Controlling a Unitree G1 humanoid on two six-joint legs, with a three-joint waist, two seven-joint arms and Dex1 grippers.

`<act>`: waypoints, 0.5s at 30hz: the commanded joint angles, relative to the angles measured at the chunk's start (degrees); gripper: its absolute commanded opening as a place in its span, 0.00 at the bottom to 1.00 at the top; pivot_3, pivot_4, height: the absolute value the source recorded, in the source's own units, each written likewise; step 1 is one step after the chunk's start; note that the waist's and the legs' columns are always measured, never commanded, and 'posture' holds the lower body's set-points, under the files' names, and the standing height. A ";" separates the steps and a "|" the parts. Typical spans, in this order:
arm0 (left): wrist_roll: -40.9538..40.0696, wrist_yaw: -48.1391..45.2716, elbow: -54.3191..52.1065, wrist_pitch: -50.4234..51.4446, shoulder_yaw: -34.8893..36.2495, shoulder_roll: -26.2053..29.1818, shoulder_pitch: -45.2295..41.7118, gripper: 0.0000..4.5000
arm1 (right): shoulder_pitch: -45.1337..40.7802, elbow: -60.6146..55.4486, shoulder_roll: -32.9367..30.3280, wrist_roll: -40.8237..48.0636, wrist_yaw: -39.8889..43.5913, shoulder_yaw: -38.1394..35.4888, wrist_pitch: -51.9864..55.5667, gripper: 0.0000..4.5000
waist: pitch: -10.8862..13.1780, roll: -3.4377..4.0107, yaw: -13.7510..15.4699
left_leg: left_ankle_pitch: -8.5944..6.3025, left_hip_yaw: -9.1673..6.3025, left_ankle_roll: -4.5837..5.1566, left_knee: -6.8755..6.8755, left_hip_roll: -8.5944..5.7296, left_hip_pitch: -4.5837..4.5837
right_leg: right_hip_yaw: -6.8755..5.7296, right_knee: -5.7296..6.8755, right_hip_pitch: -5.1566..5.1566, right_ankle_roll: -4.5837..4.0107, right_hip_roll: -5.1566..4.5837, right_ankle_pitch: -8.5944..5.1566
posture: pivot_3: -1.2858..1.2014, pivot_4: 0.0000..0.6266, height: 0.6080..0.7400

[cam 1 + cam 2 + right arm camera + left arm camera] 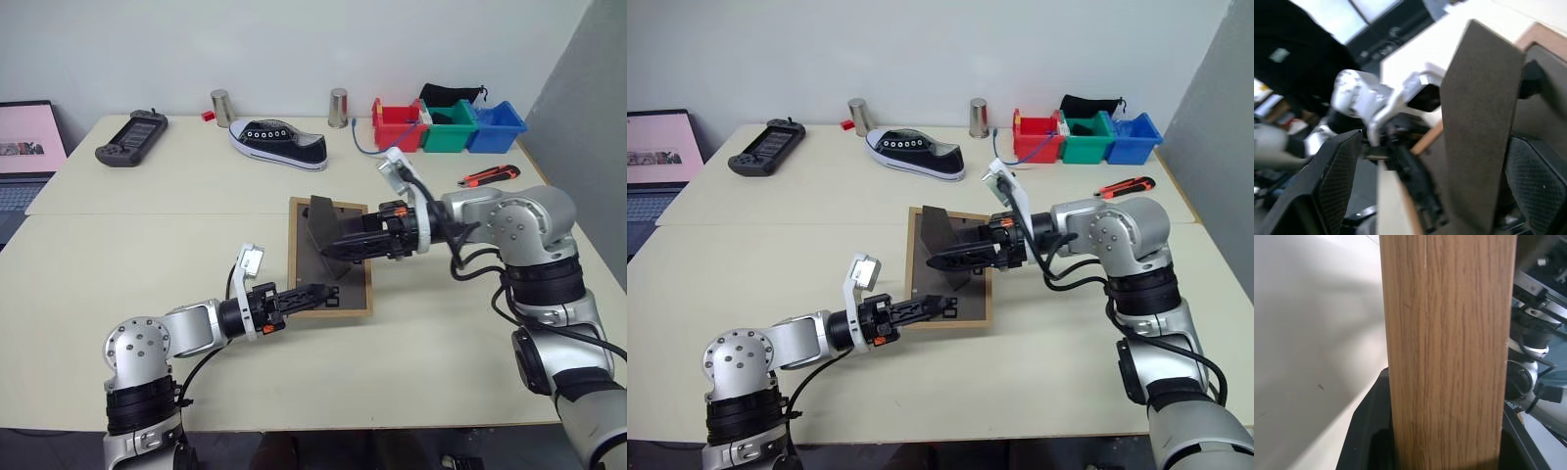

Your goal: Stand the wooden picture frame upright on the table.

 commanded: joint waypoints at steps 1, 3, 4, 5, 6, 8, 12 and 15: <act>-2.79 0.56 0.57 -1.70 1.14 0.71 -0.28 0.27 | 0.75 -3.32 -3.42 6.57 4.97 -3.27 3.11 1.00 | 0.00 0.00 0.01 | 0.00 0.00 0.00 0.00 0.00 0.00 | 0.00 0.00 0.00 0.00 0.00 0.00 | 0.52 0.24 1.00; -3.09 0.66 1.02 -2.05 0.95 1.15 -0.48 0.27 | 1.43 -3.74 -4.41 6.59 5.15 -2.72 2.50 1.00 | 0.00 0.00 0.10 | -0.01 -0.01 0.01 0.00 0.00 0.00 | -0.02 -0.01 0.02 0.00 0.00 0.00 | 0.52 0.24 1.00; -3.28 0.78 1.07 -2.18 0.69 1.27 -0.61 0.27 | 1.82 -3.71 -4.67 6.39 5.08 -2.39 2.02 1.00 | 0.00 0.00 0.08 | -0.01 -0.01 0.01 0.00 0.00 0.01 | -0.02 -0.02 0.03 0.00 0.01 0.00 | 0.52 0.24 1.00; -3.37 0.86 1.15 -2.34 0.40 1.39 -0.79 0.27 | 2.12 -3.56 -4.91 6.17 5.13 -2.10 1.55 1.00 | 0.00 0.00 0.01 | -0.01 -0.01 0.01 0.00 0.00 0.01 | -0.01 -0.02 0.02 0.00 0.01 0.00 | 0.52 0.24 1.00; -3.50 1.05 1.31 -2.41 0.22 1.45 -1.02 0.27 | 2.53 -3.37 -5.25 5.41 5.03 -1.71 0.63 1.00 | 0.00 0.00 -0.08 | -0.01 0.01 0.01 0.00 0.00 0.01 | 0.01 -0.02 0.02 0.00 0.01 0.00 | 0.52 0.24 1.00; -4.03 1.41 1.61 -2.47 0.19 1.57 -1.36 0.27 | 3.22 -2.77 -5.86 3.96 4.79 -1.26 -1.09 1.00 | 0.00 0.00 -0.07 | -0.01 0.03 0.01 0.00 0.01 0.02 | 0.03 -0.02 0.02 0.00 0.03 0.00 | 0.52 0.24 1.00; -6.31 2.57 2.36 -2.22 0.92 2.42 -2.06 0.27 | 5.45 0.81 -10.81 -1.20 5.84 0.18 -6.57 1.00 | 0.00 0.00 0.04 | -0.01 0.01 0.01 0.01 0.01 0.00 | 0.01 -0.03 0.02 0.00 0.04 0.00 | 0.52 0.24 1.00; -9.54 4.14 3.04 -1.89 1.84 3.38 -2.21 0.27 | 7.80 2.55 -16.77 -5.24 9.13 1.44 -11.73 1.00 | 0.00 0.00 0.28 | -0.01 0.02 0.01 0.00 0.01 -0.01 | 0.02 -0.09 0.03 0.01 0.03 0.00 | 0.52 0.24 1.00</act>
